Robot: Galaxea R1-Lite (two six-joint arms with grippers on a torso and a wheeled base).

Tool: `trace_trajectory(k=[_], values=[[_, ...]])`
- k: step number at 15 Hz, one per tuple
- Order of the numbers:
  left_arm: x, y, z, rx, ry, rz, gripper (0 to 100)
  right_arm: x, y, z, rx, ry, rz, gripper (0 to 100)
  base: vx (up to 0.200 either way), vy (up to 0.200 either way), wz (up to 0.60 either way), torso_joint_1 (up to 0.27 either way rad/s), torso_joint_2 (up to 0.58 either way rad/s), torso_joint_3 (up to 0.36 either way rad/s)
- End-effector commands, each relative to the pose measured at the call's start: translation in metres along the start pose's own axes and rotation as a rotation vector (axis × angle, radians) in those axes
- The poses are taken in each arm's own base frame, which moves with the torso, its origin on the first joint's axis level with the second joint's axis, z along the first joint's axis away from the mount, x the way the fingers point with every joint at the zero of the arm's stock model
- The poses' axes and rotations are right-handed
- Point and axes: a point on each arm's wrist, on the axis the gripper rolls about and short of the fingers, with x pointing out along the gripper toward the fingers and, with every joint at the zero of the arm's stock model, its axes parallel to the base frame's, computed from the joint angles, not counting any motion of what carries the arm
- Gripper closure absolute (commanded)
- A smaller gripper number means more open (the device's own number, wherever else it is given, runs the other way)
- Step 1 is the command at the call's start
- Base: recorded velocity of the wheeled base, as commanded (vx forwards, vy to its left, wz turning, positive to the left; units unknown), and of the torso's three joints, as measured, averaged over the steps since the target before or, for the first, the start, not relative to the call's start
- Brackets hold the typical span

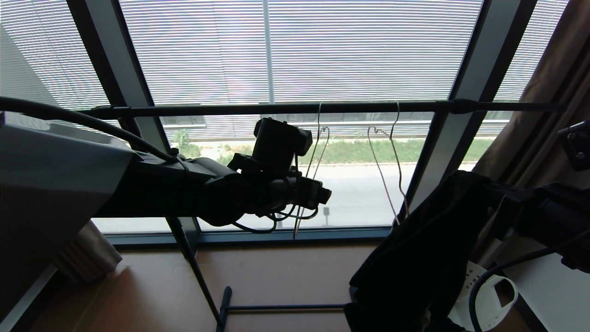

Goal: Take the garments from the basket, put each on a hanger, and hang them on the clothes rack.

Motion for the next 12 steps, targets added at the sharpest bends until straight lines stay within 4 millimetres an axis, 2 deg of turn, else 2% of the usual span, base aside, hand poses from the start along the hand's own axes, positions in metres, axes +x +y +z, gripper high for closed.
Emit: trace_trajectory(k=[1,5,8,9,12], values=[[0.003,0.0,-0.002,0.0,0.008,0.002,0,0.001,0.0,-0.001,-0.001,0.004,0.0,100,0.0,0.0,0.0,0.0,0.0,0.0],[0.026,-0.002,0.0,-0.004,-0.004,0.005,0,0.001,0.0,-0.001,-0.001,0.004,0.0,100,0.0,0.0,0.0,0.0,0.0,0.0],[0.032,-0.003,0.001,-0.003,-0.009,0.013,0,0.001,0.0,-0.001,-0.001,0.007,0.0,100,0.0,0.0,0.0,0.0,0.0,0.0],[0.032,-0.002,0.0,-0.005,-0.006,0.014,100,0.001,0.0,-0.002,-0.001,0.007,0.0,100,0.0,0.0,0.0,0.0,0.0,0.0],[0.032,-0.001,0.0,-0.005,-0.006,0.02,100,0.001,0.0,-0.002,-0.001,0.007,0.0,100,0.0,0.0,0.0,0.0,0.0,0.0]])
